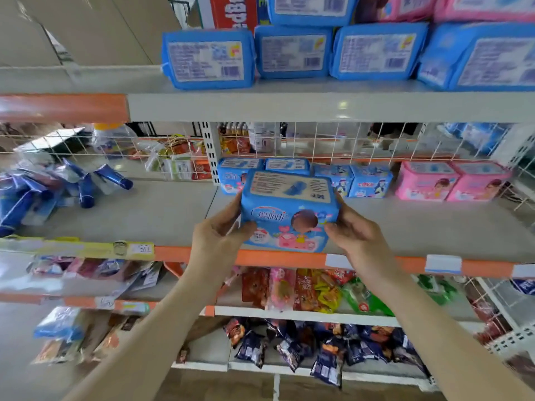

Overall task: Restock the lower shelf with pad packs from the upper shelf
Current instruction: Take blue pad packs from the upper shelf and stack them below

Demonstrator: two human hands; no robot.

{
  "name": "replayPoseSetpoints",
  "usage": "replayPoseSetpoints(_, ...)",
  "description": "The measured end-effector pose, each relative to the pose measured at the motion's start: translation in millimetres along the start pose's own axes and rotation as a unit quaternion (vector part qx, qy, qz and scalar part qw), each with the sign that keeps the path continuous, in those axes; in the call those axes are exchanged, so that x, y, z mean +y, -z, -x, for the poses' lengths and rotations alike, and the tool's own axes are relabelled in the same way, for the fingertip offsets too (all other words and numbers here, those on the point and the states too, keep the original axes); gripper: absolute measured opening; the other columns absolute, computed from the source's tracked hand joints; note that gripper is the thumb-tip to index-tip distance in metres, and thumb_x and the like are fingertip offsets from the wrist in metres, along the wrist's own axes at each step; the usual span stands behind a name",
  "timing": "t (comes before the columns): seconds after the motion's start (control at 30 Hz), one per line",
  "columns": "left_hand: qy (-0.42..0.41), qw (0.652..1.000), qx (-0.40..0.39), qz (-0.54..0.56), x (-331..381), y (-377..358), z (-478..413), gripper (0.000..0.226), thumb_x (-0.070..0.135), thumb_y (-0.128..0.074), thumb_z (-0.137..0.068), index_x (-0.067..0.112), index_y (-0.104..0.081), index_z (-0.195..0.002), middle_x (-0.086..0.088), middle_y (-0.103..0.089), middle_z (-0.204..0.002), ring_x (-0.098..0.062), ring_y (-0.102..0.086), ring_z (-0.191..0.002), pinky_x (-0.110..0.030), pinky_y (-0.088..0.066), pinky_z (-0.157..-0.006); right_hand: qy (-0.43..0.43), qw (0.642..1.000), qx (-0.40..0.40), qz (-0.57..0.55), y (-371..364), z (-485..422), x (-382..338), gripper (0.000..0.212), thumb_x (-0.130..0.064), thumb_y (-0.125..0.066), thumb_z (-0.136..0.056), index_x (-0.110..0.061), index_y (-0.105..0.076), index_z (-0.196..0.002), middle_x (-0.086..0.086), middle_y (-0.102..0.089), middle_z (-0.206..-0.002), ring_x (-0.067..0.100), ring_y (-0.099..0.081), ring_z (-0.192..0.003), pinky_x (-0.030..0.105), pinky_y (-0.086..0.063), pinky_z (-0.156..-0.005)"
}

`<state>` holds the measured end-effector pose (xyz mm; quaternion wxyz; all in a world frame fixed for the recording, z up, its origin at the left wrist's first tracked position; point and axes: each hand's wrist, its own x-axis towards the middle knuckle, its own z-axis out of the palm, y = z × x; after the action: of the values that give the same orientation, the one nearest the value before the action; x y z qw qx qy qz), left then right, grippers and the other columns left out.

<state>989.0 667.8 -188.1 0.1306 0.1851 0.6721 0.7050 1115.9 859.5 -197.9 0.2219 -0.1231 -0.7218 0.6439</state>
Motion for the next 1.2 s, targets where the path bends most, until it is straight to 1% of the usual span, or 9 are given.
replayPoseSetpoints(0.2,-0.034,0.999,0.007,0.012,-17,37,3,0.057,-0.011,-0.064,-0.09,0.032,-0.06,-0.127,0.026,-0.07,-0.111,0.007,-0.065,-0.108,-0.013,-0.054,-0.082,0.013,1.0,0.009,-0.008,-44,7,14,0.063,0.007,-0.05,-0.097,-0.016,-0.034,-0.153,-0.017,-0.063,-0.134,0.002,-0.055,-0.127,0.021,-0.045,-0.105)
replayPoseSetpoints(0.33,-0.031,0.999,-0.003,0.015,-36,58,6,0.06,-0.013,-0.061,-0.09,0.039,-0.061,-0.12,0.023,-0.072,-0.113,0.0,-0.065,-0.114,-0.023,-0.055,-0.092,0.008,1.0,0.012,-0.016,-70,14,31,0.062,0.005,-0.048,-0.097,-0.018,-0.034,-0.153,-0.018,-0.061,-0.135,0.003,-0.052,-0.131,0.026,-0.041,-0.111)
replayPoseSetpoints(0.47,-0.027,0.999,-0.021,0.014,-48,75,6,0.056,-0.014,-0.059,-0.091,0.032,-0.063,-0.123,0.016,-0.073,-0.114,-0.008,-0.066,-0.1,-0.034,-0.056,-0.091,-0.003,1.0,0.012,-0.027,-86,16,36,0.063,0.004,-0.049,-0.097,-0.019,-0.033,-0.153,-0.014,-0.059,-0.14,0.001,-0.05,-0.132,0.021,-0.041,-0.108)
replayPoseSetpoints(0.63,-0.012,0.999,-0.046,0.021,-50,77,-2,0.054,-0.009,-0.062,-0.091,0.032,-0.062,-0.127,0.013,-0.072,-0.12,-0.011,-0.067,-0.114,-0.044,-0.057,-0.094,-0.002,0.999,0.035,-0.039,-84,12,34,0.063,-0.008,-0.055,-0.092,-0.019,-0.037,-0.152,-0.011,-0.06,-0.14,0.006,-0.052,-0.133,0.027,-0.044,-0.108)
replayPoseSetpoints(0.83,0.021,0.997,-0.042,0.055,-41,49,-21,0.041,-0.005,-0.062,-0.092,0.019,-0.065,-0.125,0.012,-0.076,-0.107,-0.009,-0.073,-0.099,-0.026,-0.061,-0.07,-0.004,0.993,0.115,-0.006,-61,-17,24,0.032,-0.009,-0.058,-0.098,-0.028,-0.065,-0.123,-0.016,-0.074,-0.111,0.003,-0.068,-0.108,0.018,-0.054,-0.083)
replayPoseSetpoints(0.97,0.026,0.999,-0.021,0.01,-40,14,-39,0.026,0.001,-0.065,-0.093,0.01,-0.071,-0.116,0.007,-0.077,-0.099,-0.003,-0.073,-0.082,-0.017,-0.056,-0.063,-0.041,0.988,0.134,0.065,-32,-41,29,0.023,-0.022,-0.062,-0.098,-0.043,-0.071,-0.095,-0.02,-0.076,-0.093,0.005,-0.071,-0.094,0.036,-0.057,-0.085)
replayPoseSetpoints(1.03,0.032,0.999,-0.013,-0.007,-40,-4,-46,0.024,0.004,-0.065,-0.094,0.012,-0.072,-0.115,0.004,-0.078,-0.098,-0.006,-0.074,-0.082,-0.019,-0.057,-0.062,-0.061,0.986,0.137,0.076,-16,-51,32,0.023,-0.027,-0.062,-0.098,-0.046,-0.07,-0.088,-0.02,-0.076,-0.088,0.003,-0.07,-0.088,0.035,-0.053,-0.083)
replayPoseSetpoints(1.13,0.035,0.999,-0.001,-0.028,-40,-33,-57,0.021,0.006,-0.065,-0.094,0.02,-0.074,-0.108,0.01,-0.078,-0.087,-0.007,-0.075,-0.079,-0.02,-0.057,-0.06,-0.079,0.981,0.142,0.103,9,-63,38,0.026,-0.036,-0.06,-0.097,-0.043,-0.074,-0.076,0.004,-0.077,-0.086,0.014,-0.067,-0.073,0.028,-0.044,-0.072)
replayPoseSetpoints(1.2,0.031,0.998,0.018,-0.055,-41,-52,-64,0.02,0.008,-0.067,-0.094,0.025,-0.076,-0.1,0.013,-0.077,-0.079,-0.005,-0.074,-0.075,-0.023,-0.058,-0.059,-0.095,0.98,0.128,0.117,27,-70,42,0.032,-0.039,-0.058,-0.098,-0.019,-0.079,-0.084,0.018,-0.071,-0.08,0.01,-0.057,-0.062,0.026,-0.038,-0.063)
